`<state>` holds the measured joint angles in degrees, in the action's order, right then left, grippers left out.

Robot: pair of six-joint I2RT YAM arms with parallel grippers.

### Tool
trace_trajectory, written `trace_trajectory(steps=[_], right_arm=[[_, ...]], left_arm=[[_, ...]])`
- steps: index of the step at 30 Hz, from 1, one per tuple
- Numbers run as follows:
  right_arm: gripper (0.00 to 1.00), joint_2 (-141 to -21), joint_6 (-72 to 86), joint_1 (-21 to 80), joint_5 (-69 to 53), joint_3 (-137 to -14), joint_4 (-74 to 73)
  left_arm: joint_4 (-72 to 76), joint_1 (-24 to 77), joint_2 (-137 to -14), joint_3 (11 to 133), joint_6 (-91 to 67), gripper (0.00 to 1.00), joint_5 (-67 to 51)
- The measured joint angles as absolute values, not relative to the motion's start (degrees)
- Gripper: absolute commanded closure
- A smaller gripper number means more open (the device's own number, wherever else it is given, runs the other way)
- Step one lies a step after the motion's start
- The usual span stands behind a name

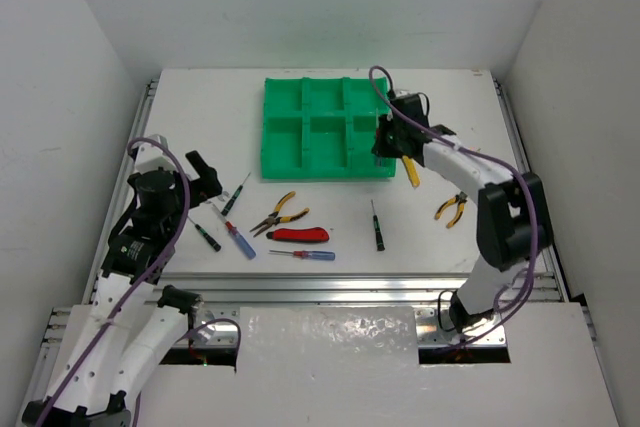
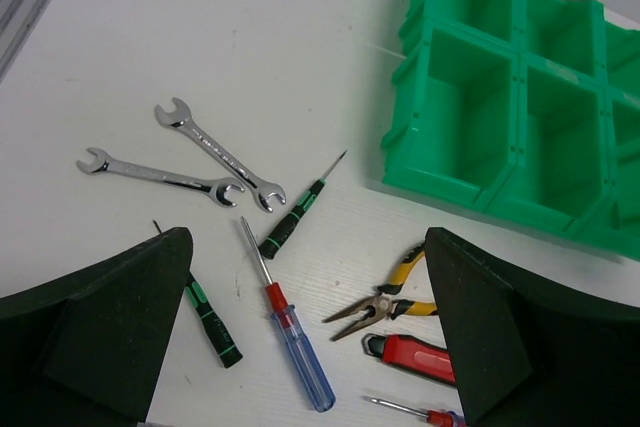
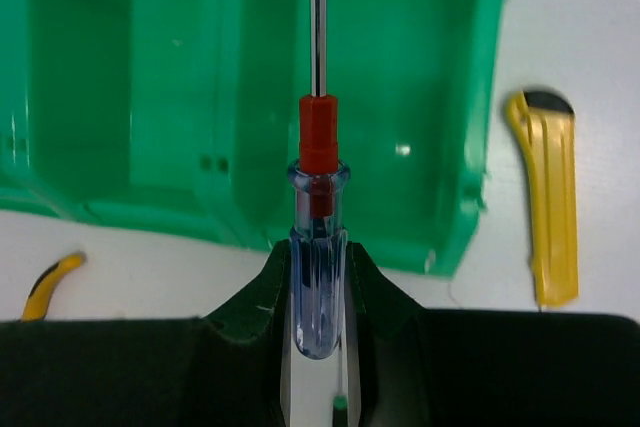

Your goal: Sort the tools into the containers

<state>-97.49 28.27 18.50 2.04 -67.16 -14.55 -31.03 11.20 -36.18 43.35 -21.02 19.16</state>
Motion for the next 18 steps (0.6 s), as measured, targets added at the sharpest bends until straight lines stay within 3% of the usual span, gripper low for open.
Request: trace_trajectory(steps=[4,5,8,9,10,12,18], right_arm=[[0.85,-105.5,24.2,18.6,1.8,-75.6,-14.5],[0.73,-107.3,23.4,18.6,2.0,-77.7,-15.0],[0.51,-112.7,21.2,18.6,3.0,-83.7,-16.8],[0.37,-114.1,20.5,18.6,3.4,-85.2,-16.8],[0.31,-114.9,20.0,18.6,3.6,-86.2,-17.2],[0.25,-115.2,18.8,18.9,4.2,-86.9,-18.4],[0.29,-106.0,16.7,23.0,3.9,-79.7,-18.7]], left_arm=[[-31.0,11.2,-36.6,43.3,-20.9,0.00,18.8],[-31.0,11.2,-36.8,43.3,-20.9,0.00,18.7],[-31.0,11.2,-37.3,43.3,-20.8,0.00,18.4],[-30.9,11.2,-37.5,43.3,-20.8,0.00,18.3],[-30.8,11.2,-37.7,43.2,-20.8,0.00,18.0],[-30.5,11.2,-38.0,43.2,-20.6,0.00,17.7],[-30.5,11.2,-39.0,43.2,-20.1,0.01,17.5]])
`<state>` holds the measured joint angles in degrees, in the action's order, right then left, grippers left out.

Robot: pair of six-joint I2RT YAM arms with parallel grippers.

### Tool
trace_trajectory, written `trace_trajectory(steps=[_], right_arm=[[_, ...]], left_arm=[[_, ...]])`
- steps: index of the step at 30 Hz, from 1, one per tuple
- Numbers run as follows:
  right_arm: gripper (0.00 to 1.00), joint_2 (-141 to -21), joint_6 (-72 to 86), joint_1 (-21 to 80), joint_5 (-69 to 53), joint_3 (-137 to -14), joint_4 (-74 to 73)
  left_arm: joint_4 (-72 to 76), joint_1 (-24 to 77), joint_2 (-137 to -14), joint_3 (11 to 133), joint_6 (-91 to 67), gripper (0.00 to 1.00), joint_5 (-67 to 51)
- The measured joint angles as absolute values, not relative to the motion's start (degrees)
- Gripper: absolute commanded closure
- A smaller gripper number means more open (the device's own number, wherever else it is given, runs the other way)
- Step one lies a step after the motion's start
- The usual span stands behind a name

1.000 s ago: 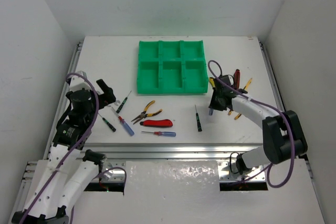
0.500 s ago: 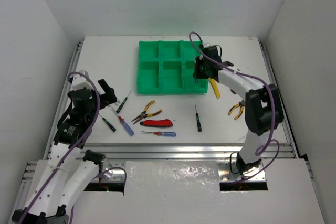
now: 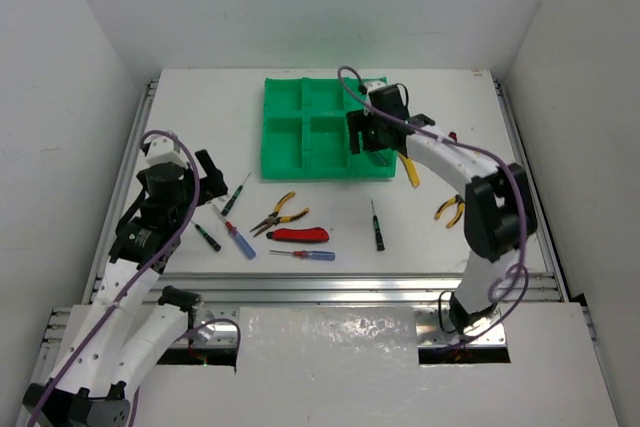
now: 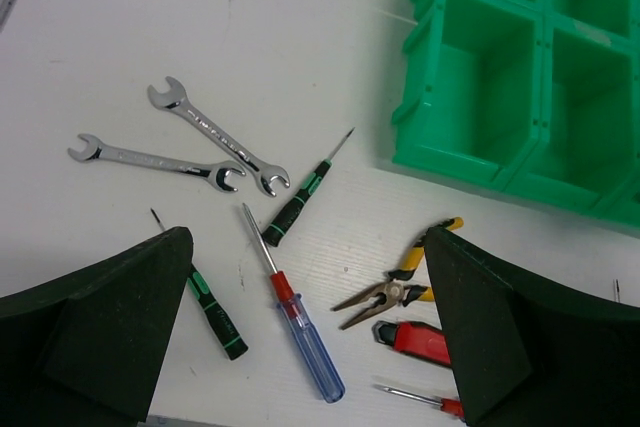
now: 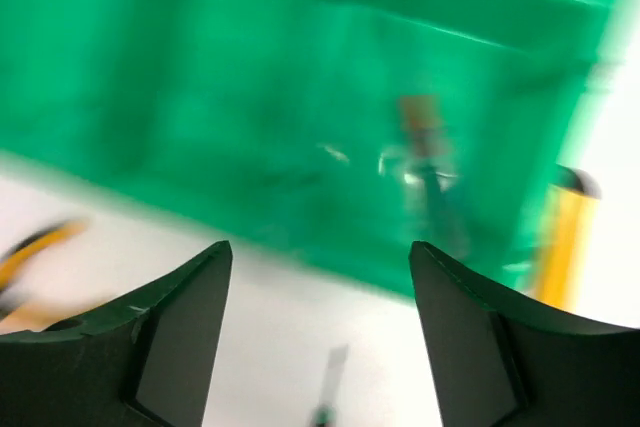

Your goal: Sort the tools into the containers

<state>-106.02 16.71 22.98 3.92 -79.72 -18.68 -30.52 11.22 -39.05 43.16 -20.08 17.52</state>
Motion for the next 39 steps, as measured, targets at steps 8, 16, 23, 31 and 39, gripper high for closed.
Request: trace_trajectory(steps=[8,16,23,31,39], right_arm=[[0.42,-90.8,10.4,44.2,-3.7,-64.3,-14.7],[0.44,-98.7,9.0,55.4,0.6,-64.0,-20.5],[0.48,-104.0,8.8,60.9,2.8,-64.1,-24.4],[0.60,-106.2,9.0,62.2,3.6,-63.9,-25.3],[0.83,-107.9,8.8,62.8,3.0,-63.6,-24.7]], left_arm=[[-30.7,11.2,-35.8,43.2,-20.7,0.01,21.8],[-31.3,11.2,-32.9,43.2,-21.7,0.01,25.1],[-31.4,11.2,-34.2,43.2,-21.7,0.01,24.8],[-31.5,11.2,-34.4,43.2,-21.7,0.01,23.9],[-31.4,11.2,-34.3,43.2,-21.6,0.01,23.7]])
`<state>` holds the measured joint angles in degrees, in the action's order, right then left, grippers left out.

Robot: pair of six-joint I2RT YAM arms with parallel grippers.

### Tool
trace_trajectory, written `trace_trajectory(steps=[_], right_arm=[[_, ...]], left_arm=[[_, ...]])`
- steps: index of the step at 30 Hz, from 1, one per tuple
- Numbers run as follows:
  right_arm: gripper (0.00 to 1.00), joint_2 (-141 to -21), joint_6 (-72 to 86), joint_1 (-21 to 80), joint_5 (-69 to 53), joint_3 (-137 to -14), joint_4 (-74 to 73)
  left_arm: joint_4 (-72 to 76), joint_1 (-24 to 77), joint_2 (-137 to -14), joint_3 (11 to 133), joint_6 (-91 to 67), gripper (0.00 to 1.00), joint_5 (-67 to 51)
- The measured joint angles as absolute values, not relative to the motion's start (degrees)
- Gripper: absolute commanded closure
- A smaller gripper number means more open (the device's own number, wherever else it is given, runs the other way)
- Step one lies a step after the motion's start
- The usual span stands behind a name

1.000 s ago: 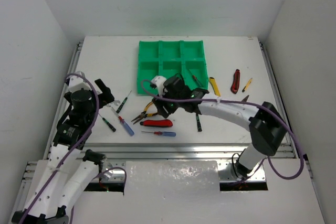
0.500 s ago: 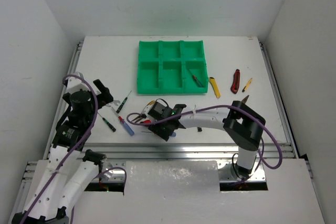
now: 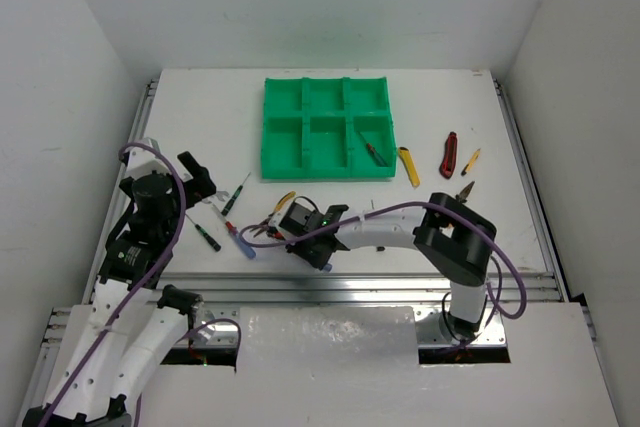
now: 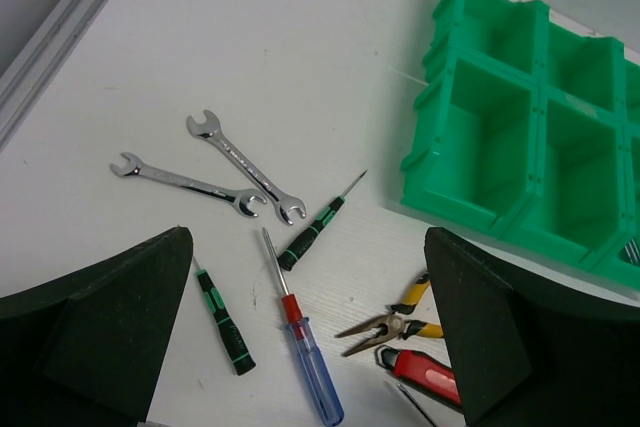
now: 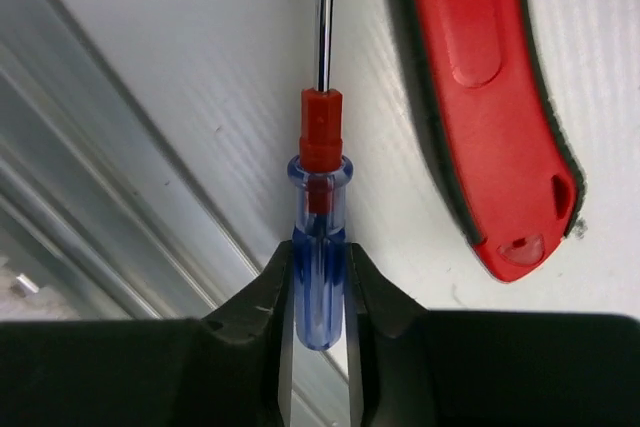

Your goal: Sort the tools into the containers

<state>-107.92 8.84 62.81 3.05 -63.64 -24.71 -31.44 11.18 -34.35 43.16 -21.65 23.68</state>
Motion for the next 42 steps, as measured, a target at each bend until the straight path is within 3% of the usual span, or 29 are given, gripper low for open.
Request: trace_trajectory(steps=[1,9,14,20,27,30,31,34,36,37,40,42], right_arm=[[0.88,-107.5,8.5,63.0,3.0,-63.3,-24.5],[0.92,-90.7,7.4,62.3,2.0,-55.5,-23.0],[0.92,-81.8,7.5,48.9,-0.1,-56.2,-18.3],[0.91,-91.5,5.6,32.0,3.5,-70.0,-18.6],[0.90,-109.7,2.7,21.5,6.4,-88.8,-20.7],[0.77,-113.9,1.2,19.7,6.7,-91.5,-22.7],[0.62,-114.9,0.7,19.3,6.7,-92.0,-23.4],[0.36,-116.1,-0.8,19.2,7.0,-92.3,-25.0],[0.28,-116.1,-1.5,19.3,7.0,-92.3,-25.9],[0.20,-116.0,-1.7,19.3,7.0,-92.3,-25.9],[0.18,-115.2,-1.5,19.7,6.9,-92.3,-26.5],[0.01,-112.9,0.1,20.1,6.7,-91.0,-26.5]], left_arm=[[-31.4,11.2,-34.3,43.2,-21.6,0.01,23.7],[-31.5,11.2,-34.0,43.2,-21.5,0.01,23.7],[-31.5,11.2,-33.8,43.2,-21.5,0.00,23.6],[-31.4,11.2,-34.3,43.2,-21.5,0.00,22.5],[-31.4,11.2,-36.8,43.2,-21.4,0.00,20.6],[-31.3,11.2,-37.3,43.2,-21.3,0.00,20.1],[-31.3,11.2,-37.5,43.2,-21.3,0.00,20.1],[-31.9,11.2,-39.2,43.2,-22.4,0.00,21.2],[-33.4,11.2,-41.0,44.0,-24.5,0.00,22.0],[-34.0,11.2,-42.0,44.4,-25.8,0.00,22.1],[-34.6,11.2,-44.4,44.6,-29.7,0.00,20.8],[-34.1,11.2,-45.1,43.3,-32.5,0.03,18.9]])
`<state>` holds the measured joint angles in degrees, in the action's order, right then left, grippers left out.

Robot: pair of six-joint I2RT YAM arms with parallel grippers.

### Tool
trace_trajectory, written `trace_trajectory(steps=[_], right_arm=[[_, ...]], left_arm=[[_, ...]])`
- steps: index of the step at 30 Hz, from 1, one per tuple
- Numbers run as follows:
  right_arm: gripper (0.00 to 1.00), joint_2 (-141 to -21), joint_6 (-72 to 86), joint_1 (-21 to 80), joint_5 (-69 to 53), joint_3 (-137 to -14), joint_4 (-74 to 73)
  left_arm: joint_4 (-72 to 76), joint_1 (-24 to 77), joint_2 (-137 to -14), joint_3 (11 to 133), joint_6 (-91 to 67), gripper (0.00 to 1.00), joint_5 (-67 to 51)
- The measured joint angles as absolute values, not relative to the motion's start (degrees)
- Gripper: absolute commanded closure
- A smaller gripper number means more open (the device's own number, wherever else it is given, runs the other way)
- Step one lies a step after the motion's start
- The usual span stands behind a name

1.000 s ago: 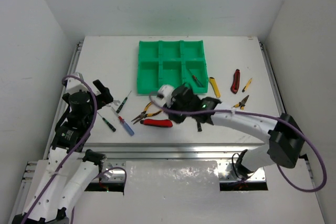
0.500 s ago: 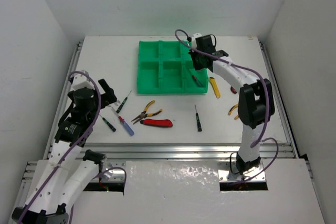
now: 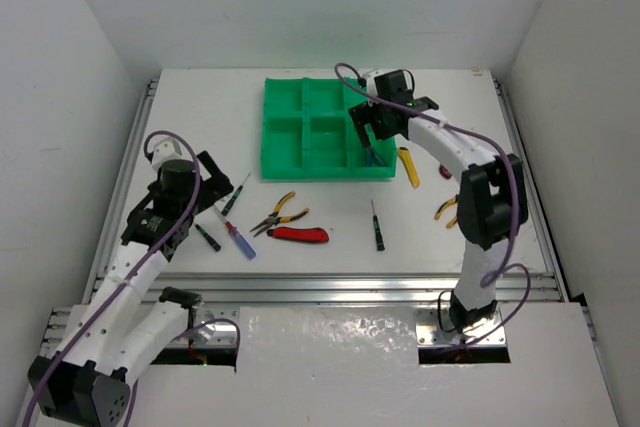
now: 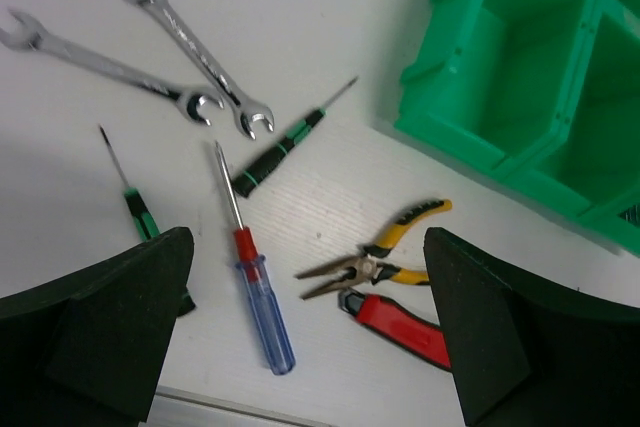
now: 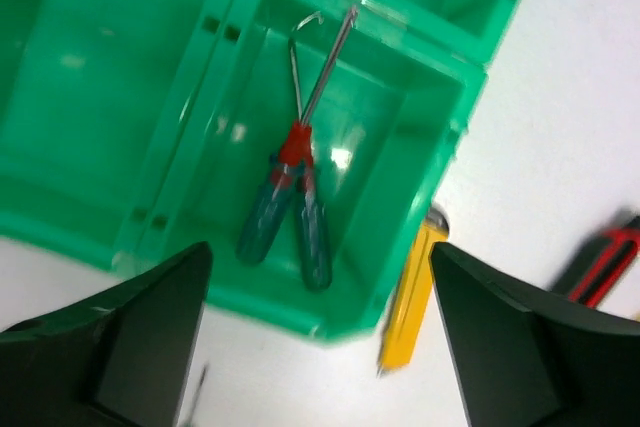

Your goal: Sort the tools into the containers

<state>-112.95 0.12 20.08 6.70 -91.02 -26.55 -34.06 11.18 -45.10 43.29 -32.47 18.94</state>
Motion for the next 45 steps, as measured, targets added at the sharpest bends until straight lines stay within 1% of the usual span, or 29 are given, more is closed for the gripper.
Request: trace_trajectory(steps=[5,7,9,10,14,15,16,18,19,20,23,24,26,30,33,36,38,42,45], right_arm=[[0.01,-96.5,6.3,24.2,6.2,-80.3,-26.7],[0.01,-91.0,9.0,26.4,5.3,-77.5,-26.7],[0.01,-86.1,12.3,29.3,4.0,-74.0,-25.9],[0.01,-85.2,13.3,29.8,3.7,-72.5,-25.4],[0.01,-85.3,16.0,31.0,2.9,-66.4,-26.1],[0.01,-85.8,16.5,31.2,2.7,-65.2,-26.5],[0.01,-86.2,16.8,31.3,2.7,-64.4,-27.0],[0.01,-86.8,17.3,31.3,2.5,-63.3,-27.7],[0.01,-86.9,17.6,31.3,2.5,-63.0,-27.8],[0.01,-86.9,17.8,31.3,2.3,-62.9,-27.8],[0.01,-86.9,18.0,31.3,2.2,-62.9,-27.5],[0.01,-86.9,18.0,31.3,2.1,-62.9,-27.5],[0.01,-86.8,18.0,31.3,1.8,-62.9,-27.5],[0.01,-86.5,18.0,31.6,1.2,-62.9,-27.5],[0.01,-85.9,18.1,31.9,-0.1,-62.6,-26.9],[0.01,-85.0,18.5,32.0,-3.9,-61.6,-25.0],[0.01,-84.3,19.7,32.0,-9.3,-60.2,-22.4],[0.01,-84.2,25.1,32.6,-20.5,-56.6,-14.8],[0.03,-84.7,31.9,34.8,-26.4,-53.4,-5.3]], left_arm=[[-30.5,11.3,-49.6,36.2,-39.5,0.07,15.0],[-29.4,11.5,-54.0,34.7,-41.3,0.14,14.6],[-28.9,12.4,-58.9,33.8,-43.7,0.14,14.8],[-28.8,13.2,-60.4,33.8,-44.6,0.14,15.6],[-28.3,16.6,-64.4,33.8,-49.1,0.22,18.0],[-28.1,17.1,-65.2,33.8,-50.3,0.26,18.7],[-28.0,17.5,-66.0,33.8,-51.4,0.38,19.1],[-27.7,17.9,-67.6,33.7,-53.1,0.47,19.9],[-27.6,18.0,-68.6,33.6,-53.8,0.47,20.4],[-27.5,18.0,-69.5,33.6,-54.3,0.49,20.7],[-26.9,18.0,-72.0,33.4,-55.5,0.52,21.6],[-26.6,18.0,-72.9,33.3,-55.7,0.57,21.7],[-25.9,18.0,-74.5,33.0,-55.9,0.57,21.8],[-24.3,18.1,-76.5,32.4,-56.1,0.83,21.4],[-23.0,18.1,-76.6,32.2,-55.8,1.00,21.4],[-22.9,18.3,-75.5,31.6,-55.9,1.00,21.3],[-23.2,18.7,-72.5,30.0,-56.0,1.00,20.7],[-23.8,20.5,-61.3,27.1,-55.5,1.00,18.9],[-22.5,21.9,-53.4,26.5,-55.2,1.00,16.9]])
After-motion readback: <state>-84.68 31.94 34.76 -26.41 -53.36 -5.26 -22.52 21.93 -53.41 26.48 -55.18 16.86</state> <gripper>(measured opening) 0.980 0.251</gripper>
